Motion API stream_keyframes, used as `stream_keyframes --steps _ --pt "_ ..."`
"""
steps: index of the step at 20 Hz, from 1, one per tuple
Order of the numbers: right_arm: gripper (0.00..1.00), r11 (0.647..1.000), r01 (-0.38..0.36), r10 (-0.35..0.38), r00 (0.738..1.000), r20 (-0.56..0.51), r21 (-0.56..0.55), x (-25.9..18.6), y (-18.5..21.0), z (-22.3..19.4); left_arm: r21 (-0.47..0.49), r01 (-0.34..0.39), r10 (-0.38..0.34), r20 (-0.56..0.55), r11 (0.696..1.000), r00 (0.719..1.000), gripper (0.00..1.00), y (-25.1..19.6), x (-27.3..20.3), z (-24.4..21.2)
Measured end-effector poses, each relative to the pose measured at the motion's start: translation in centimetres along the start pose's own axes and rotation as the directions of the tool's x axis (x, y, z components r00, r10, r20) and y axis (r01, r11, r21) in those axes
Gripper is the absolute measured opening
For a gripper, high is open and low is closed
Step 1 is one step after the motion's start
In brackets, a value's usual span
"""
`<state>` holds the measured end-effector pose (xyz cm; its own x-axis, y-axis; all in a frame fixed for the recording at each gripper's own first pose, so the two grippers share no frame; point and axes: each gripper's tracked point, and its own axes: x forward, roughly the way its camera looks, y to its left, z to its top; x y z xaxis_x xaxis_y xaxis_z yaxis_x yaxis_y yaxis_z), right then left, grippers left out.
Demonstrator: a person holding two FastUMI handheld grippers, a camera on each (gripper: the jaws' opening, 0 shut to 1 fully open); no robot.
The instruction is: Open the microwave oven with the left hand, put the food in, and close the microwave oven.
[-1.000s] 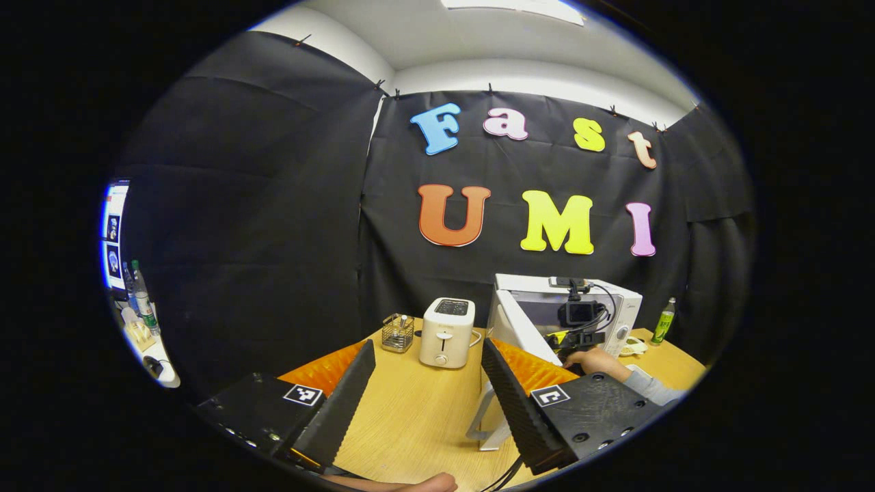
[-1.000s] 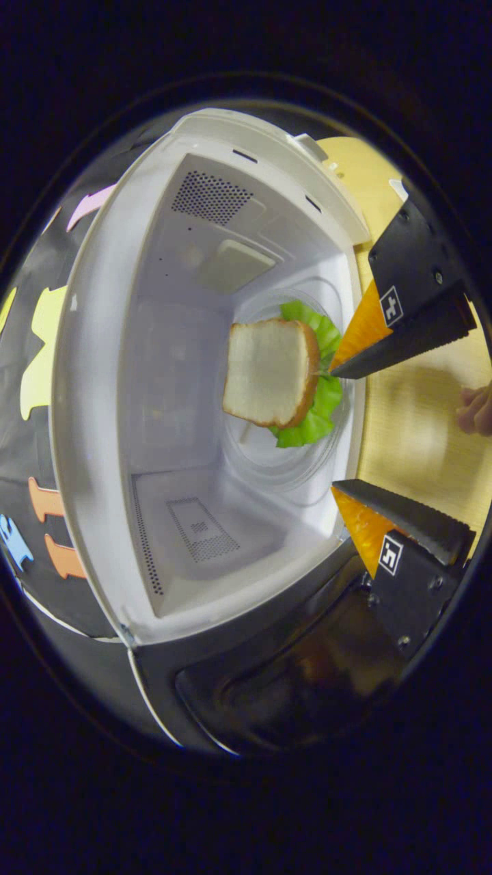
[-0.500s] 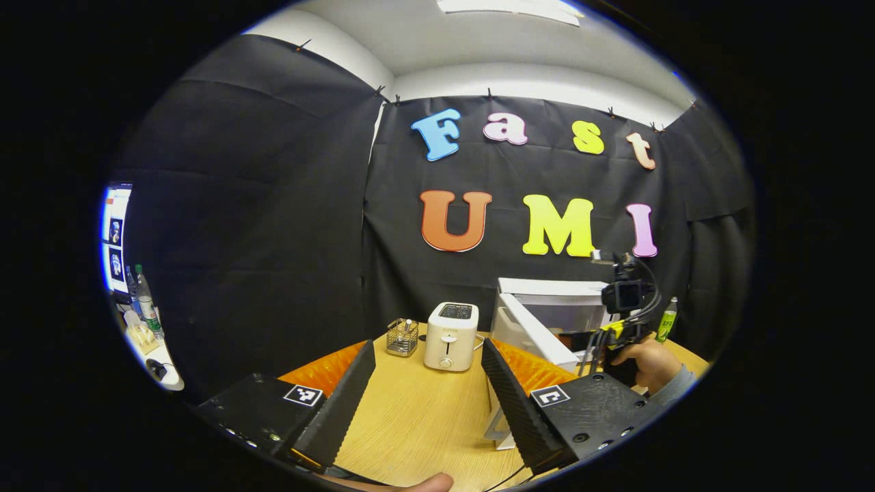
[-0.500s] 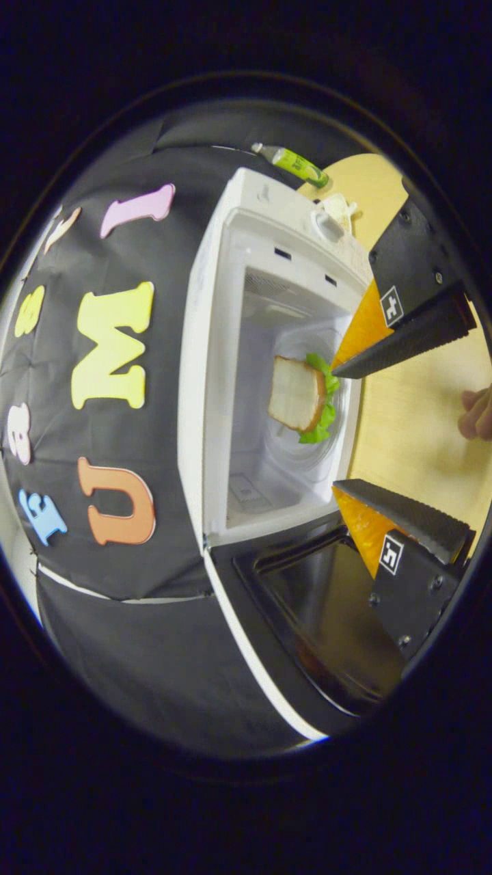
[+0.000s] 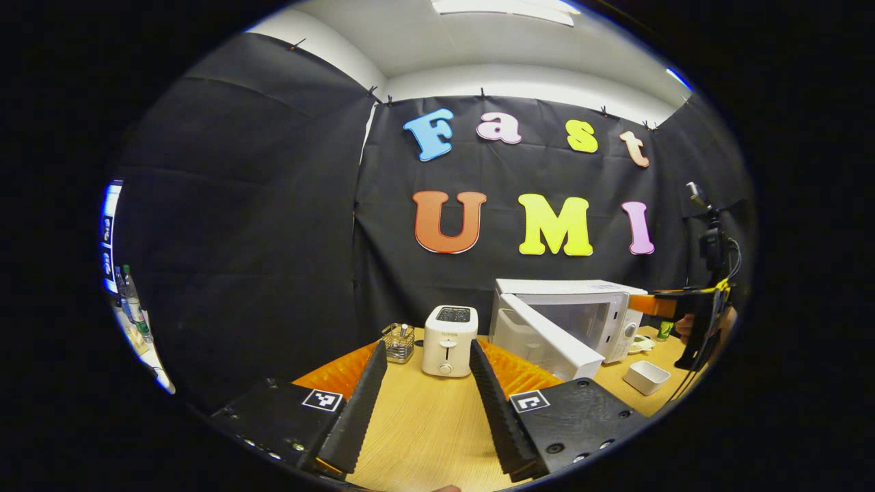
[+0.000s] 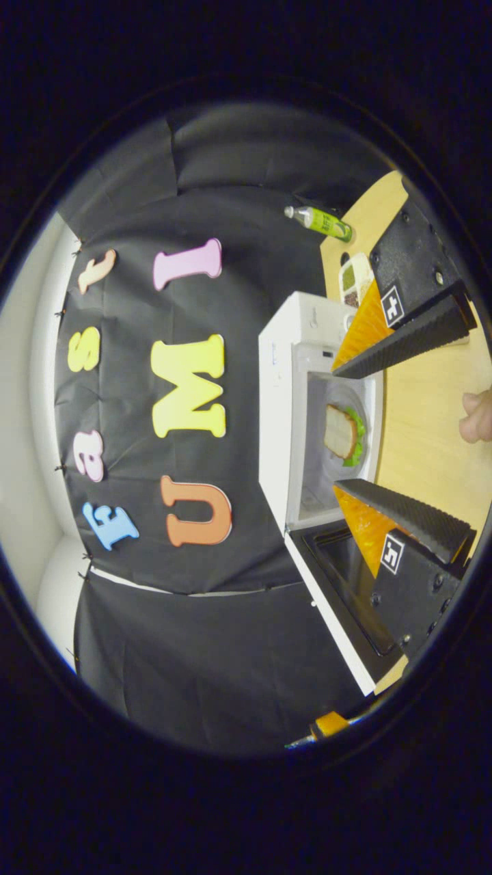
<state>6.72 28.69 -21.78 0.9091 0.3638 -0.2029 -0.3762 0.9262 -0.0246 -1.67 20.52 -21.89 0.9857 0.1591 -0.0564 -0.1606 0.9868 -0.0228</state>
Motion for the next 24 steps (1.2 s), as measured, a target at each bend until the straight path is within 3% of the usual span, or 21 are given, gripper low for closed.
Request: stream_keyframes --steps 1,2,4,6,10,11,16,18,21,22,24 --pt "0.95 1.0 0.016 -0.016 1.0 0.019 0.0 -1.4 -1.1 0.7 0.016 -0.014 0.014 -0.012 1.0 1.0 0.7 0.4 0.4 -0.5" --pt "0.94 1.0 0.029 -0.029 0.999 0.038 0.002 -2.5 -2.2 1.6 0.033 -0.026 0.026 -0.006 0.999 1.0 0.54 0.6 0.8 -0.8" --pt "0.94 0.999 0.039 -0.04 0.996 0.074 0.007 -4.6 -3.8 2.9 0.064 -0.048 0.048 0.007 0.997 0.999 0.41 0.9 1.3 -1.2" --pt "0.95 0.999 0.054 -0.054 0.994 0.094 0.009 -6.5 -5.4 3.4 0.043 -0.022 0.023 -0.011 0.999 1.0 0.02 0.1 1.9 -2.3" --pt "0.94 0.998 0.056 -0.053 0.991 0.123 -0.016 -8.5 -6.7 4.2 -0.019 0.128 -0.129 -0.079 0.992 0.989 0.0 -3.7 3.7 -6.0" --pt "0.88 0.998 0.056 -0.053 0.99 0.132 -0.021 -9.0 -7.0 4.2 -0.008 0.142 -0.142 -0.08 0.99 0.987 0.0 -4.1 3.3 -6.3" --pt "0.88 0.999 0.031 -0.029 0.987 0.156 -0.009 -11.2 -7.8 4.1 -0.003 0.229 -0.228 -0.111 0.973 0.967 0.0 -7.3 2.1 -8.0" --pt "0.88 1.0 0.025 -0.025 0.987 0.16 0.001 -11.6 -8.4 3.7 0.013 0.232 -0.229 -0.106 0.973 0.968 0.0 -8.0 2.2 -7.7" --pt "0.88 1.0 0.031 -0.031 0.986 0.164 0.001 -12.5 -9.6 3.4 0.028 0.319 -0.316 -0.091 0.947 0.945 0.0 -11.1 2.3 -7.6" --pt "0.94 0.999 0.035 -0.035 0.985 0.168 0.002 -12.8 -10.1 3.4 0.023 0.354 -0.351 -0.084 0.935 0.933 0.0 -12.1 2.5 -7.6" --pt "0.94 0.999 0.041 -0.04 0.984 0.172 -0.002 -13.2 -10.9 3.4 0.007 0.415 -0.412 -0.089 0.91 0.907 0.0 -14.1 3.1 -8.1"
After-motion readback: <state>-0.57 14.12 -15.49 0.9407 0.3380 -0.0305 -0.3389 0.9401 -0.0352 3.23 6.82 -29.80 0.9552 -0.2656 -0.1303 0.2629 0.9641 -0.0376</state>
